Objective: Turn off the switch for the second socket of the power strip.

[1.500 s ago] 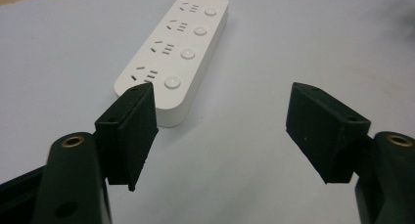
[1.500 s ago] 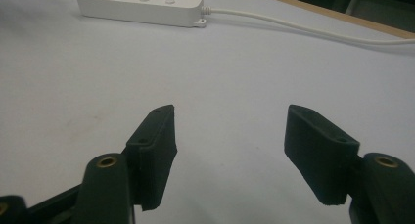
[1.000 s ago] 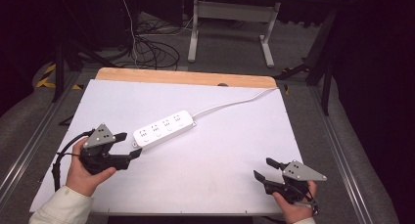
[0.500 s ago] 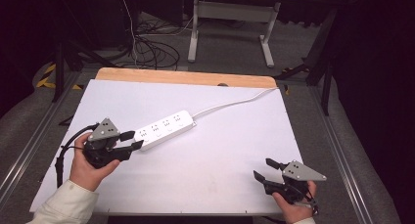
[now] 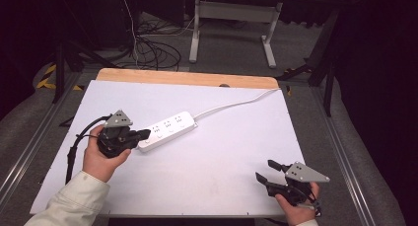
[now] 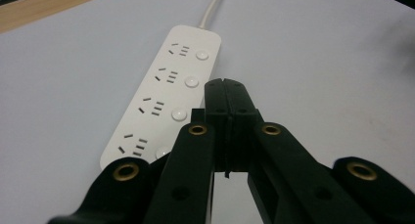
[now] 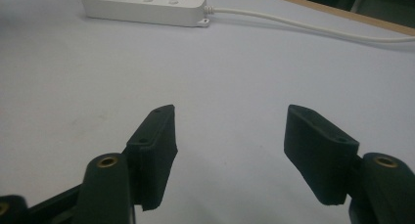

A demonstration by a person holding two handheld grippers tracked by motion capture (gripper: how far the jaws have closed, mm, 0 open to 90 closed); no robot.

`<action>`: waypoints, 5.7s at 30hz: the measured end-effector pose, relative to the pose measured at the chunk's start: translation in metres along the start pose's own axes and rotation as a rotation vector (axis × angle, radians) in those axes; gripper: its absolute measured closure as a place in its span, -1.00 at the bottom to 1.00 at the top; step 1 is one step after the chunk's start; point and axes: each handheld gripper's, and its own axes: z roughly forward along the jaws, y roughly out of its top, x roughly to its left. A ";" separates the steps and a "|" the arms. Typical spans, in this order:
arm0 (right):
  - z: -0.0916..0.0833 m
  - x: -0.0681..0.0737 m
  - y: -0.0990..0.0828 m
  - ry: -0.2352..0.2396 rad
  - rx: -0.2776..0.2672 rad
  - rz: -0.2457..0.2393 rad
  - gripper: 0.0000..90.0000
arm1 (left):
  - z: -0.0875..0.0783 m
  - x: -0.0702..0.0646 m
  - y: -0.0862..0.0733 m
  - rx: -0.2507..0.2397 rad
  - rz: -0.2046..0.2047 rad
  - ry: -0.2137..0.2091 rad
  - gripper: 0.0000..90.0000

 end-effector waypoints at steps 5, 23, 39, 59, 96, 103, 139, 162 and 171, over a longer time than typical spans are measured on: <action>0.000 0.000 0.000 0.004 0.001 -0.006 -0.18 | 0.015 0.006 0.008 0.013 -0.028 -0.010 0.99; 0.000 -0.001 0.000 0.017 -0.006 0.001 -0.17 | 0.064 0.023 0.021 0.020 -0.013 0.002 0.99; 0.000 -0.002 -0.001 0.024 -0.009 0.004 -0.16 | 0.099 0.035 0.014 0.017 -0.081 -0.053 0.99; 0.002 -0.003 -0.002 0.038 -0.001 0.003 -0.14 | 0.120 0.028 0.006 0.066 -0.006 -0.026 0.99; 0.002 -0.003 -0.002 0.039 0.004 0.000 -0.15 | 0.127 0.024 0.003 0.073 0.037 0.010 0.99; 0.002 -0.003 -0.002 0.040 0.003 0.001 -0.15 | 0.127 0.024 0.003 0.075 0.035 0.012 0.99; 0.003 -0.003 -0.002 0.045 0.005 0.000 -0.16 | 0.126 0.021 -0.001 0.060 0.079 0.044 1.00; 0.004 -0.002 -0.002 0.047 0.016 0.000 -0.17 | 0.126 0.018 0.002 0.090 0.113 0.067 1.00; 0.005 -0.002 -0.002 0.048 0.018 0.000 -0.16 | 0.127 0.016 0.005 0.111 0.118 0.078 1.00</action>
